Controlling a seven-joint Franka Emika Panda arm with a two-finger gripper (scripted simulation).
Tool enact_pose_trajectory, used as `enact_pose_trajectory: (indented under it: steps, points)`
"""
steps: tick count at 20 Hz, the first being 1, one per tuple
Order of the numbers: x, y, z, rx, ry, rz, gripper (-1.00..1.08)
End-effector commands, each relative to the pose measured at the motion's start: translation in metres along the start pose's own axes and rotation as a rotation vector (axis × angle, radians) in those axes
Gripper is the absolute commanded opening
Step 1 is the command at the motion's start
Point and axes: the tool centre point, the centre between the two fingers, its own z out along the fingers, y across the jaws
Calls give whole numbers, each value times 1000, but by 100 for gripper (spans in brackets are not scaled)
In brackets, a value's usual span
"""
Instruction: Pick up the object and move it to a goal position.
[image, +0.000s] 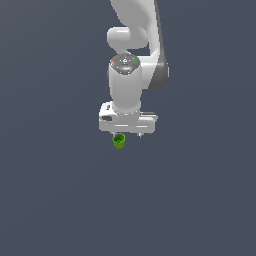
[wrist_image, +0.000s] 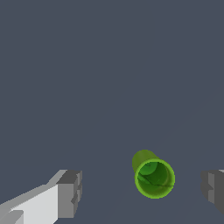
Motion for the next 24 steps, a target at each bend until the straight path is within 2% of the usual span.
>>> enact_pose_trajectory:
  steps: [1,14,24]
  points:
    - [-4,4,8,0,-2,34,100]
    - [-47,40,72,-11,-7,330,100]
    - [-60,48,86,-16,-9,400,100]
